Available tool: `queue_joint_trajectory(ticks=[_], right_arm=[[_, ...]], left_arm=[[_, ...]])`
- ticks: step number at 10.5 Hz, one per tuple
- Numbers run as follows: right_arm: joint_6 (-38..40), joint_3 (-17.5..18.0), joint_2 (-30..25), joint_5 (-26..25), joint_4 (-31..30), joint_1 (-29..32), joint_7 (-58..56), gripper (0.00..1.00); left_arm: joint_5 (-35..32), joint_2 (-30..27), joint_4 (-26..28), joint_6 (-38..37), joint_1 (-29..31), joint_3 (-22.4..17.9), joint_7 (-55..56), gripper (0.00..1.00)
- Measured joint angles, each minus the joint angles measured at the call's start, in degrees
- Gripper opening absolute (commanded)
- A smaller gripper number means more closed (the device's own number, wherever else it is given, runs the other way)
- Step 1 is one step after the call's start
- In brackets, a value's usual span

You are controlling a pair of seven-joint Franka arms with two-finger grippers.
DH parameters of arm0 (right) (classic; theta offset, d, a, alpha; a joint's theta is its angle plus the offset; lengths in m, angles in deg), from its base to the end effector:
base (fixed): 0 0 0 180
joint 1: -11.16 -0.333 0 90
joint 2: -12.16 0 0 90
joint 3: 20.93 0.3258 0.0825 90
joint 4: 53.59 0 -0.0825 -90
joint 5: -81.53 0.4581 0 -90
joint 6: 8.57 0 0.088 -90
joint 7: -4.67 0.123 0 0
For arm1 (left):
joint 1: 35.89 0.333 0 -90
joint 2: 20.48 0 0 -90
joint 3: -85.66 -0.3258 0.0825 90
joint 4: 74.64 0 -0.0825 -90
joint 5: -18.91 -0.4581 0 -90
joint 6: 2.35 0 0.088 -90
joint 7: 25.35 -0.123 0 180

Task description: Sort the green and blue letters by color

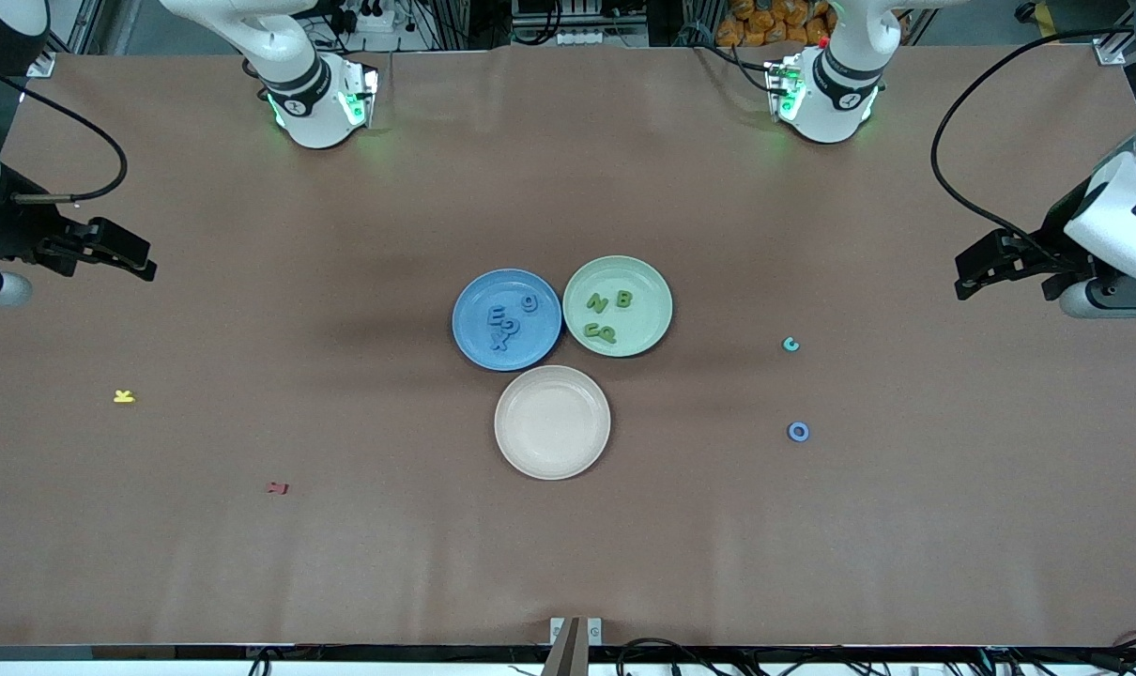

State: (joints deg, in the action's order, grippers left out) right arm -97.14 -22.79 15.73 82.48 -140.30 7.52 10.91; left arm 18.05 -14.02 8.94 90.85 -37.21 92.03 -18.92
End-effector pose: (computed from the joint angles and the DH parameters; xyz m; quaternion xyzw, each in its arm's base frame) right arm 0.6450 0.0227 0.6078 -0.9991 0.0388 0.0154 0.0062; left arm 0.6660 -0.0841 0.6121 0.9996 -0.0107 0.0279 0.0022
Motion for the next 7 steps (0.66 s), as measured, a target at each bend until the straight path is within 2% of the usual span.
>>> queue_joint_trajectory(ticks=[7], right_arm=[[0.0, 0.0, 0.0, 0.0, 0.0, 0.0, 0.0, 1.0]], left_arm=[[-3.3, -0.6, 0.1, -1.4, -1.2, 0.6, 0.0, 1.0]])
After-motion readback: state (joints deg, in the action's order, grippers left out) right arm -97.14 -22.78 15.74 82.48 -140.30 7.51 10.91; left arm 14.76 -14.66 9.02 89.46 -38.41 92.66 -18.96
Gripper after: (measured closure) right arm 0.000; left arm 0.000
